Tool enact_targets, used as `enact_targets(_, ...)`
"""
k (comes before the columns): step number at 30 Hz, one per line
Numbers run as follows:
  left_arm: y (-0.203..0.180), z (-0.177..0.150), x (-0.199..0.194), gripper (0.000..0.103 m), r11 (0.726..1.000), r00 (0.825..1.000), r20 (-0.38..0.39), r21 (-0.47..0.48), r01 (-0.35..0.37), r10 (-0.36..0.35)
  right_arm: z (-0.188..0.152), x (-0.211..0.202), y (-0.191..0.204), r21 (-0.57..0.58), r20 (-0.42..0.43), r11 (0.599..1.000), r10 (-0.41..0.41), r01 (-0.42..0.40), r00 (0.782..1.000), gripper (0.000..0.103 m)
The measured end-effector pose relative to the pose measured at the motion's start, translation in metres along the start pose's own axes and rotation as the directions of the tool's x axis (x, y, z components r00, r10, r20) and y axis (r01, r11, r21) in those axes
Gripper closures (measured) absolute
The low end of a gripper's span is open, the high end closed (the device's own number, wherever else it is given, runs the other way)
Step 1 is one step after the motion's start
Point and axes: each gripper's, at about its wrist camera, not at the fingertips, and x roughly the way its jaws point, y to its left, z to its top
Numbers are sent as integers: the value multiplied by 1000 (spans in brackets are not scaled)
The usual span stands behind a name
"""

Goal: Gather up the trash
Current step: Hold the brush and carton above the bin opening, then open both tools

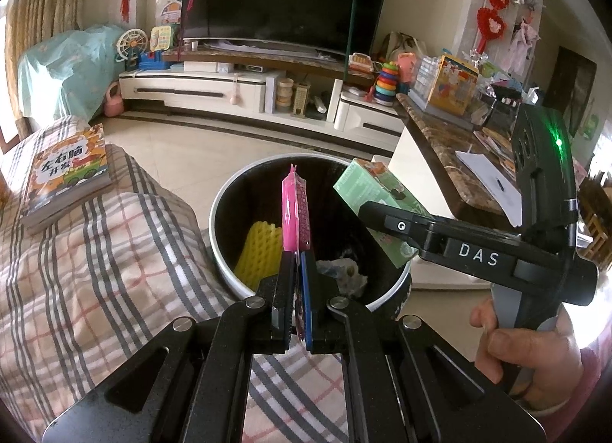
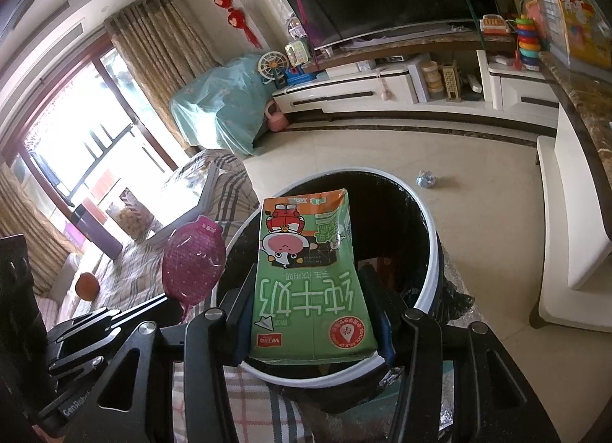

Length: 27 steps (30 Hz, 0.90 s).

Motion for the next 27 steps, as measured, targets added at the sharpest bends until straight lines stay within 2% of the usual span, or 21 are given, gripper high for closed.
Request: enact_targets(27,-4,9,21,100,1000,999,-27,14,-19,20,10,13,-4,18,-25,1000,-8,8,1000,53)
